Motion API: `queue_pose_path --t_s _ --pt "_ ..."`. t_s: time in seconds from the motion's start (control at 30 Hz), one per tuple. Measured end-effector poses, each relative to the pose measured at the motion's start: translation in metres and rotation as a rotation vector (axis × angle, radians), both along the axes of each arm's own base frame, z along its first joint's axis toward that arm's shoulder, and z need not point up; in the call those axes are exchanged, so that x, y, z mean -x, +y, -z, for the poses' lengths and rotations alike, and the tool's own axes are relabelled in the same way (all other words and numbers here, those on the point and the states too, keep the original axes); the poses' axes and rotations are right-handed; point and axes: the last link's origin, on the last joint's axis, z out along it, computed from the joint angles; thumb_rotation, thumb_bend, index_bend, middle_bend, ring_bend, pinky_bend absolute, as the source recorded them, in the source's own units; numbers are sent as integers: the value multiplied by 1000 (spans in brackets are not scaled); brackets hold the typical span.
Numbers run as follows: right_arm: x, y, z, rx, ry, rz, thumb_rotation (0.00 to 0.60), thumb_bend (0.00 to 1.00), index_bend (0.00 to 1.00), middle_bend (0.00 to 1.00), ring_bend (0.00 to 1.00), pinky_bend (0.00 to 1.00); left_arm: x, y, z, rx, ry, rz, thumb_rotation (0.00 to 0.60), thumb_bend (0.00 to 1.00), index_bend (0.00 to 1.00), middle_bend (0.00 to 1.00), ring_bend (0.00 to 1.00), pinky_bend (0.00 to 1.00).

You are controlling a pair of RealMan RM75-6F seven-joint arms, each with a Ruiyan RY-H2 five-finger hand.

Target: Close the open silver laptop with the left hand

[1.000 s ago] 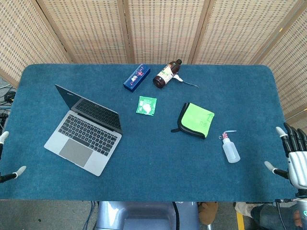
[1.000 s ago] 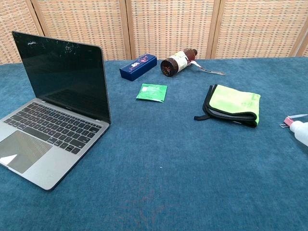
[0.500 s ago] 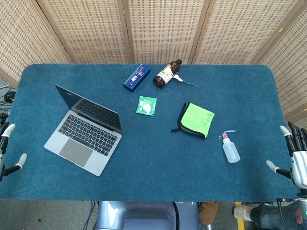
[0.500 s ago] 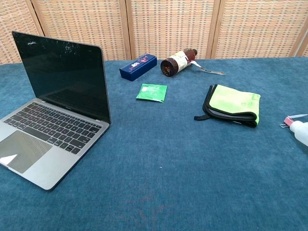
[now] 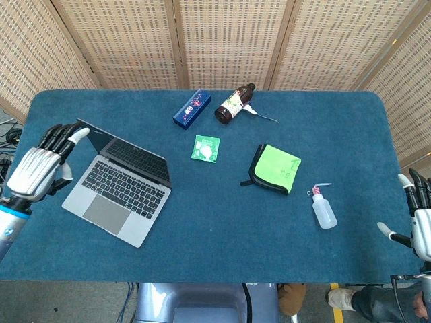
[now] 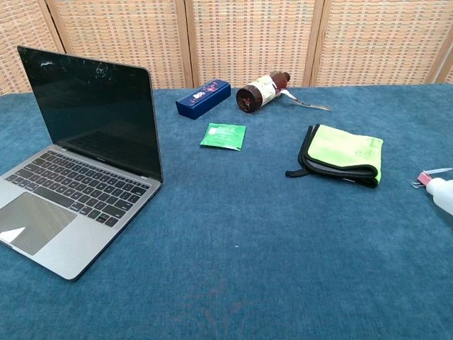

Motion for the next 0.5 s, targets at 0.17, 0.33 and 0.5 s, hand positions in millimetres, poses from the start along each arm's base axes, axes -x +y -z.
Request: queue_pose_path --t_s 0.17,0.33,0.5 --pt "3 -2 0 1 0 13 600 0 5 0 0 0 -25 32 11 87 0 -22 600 1000 155 0 0 0" --pt "6 -4 0 3 1 24 600 0 6 0 0 0 -45 58 23 150 10 -70 600 1000 170 0 0 0" --pt "8 -6 0 6 1 36 600 0 5 0 0 0 -59 77 36 204 31 -121 600 1000 172 0 0 0"
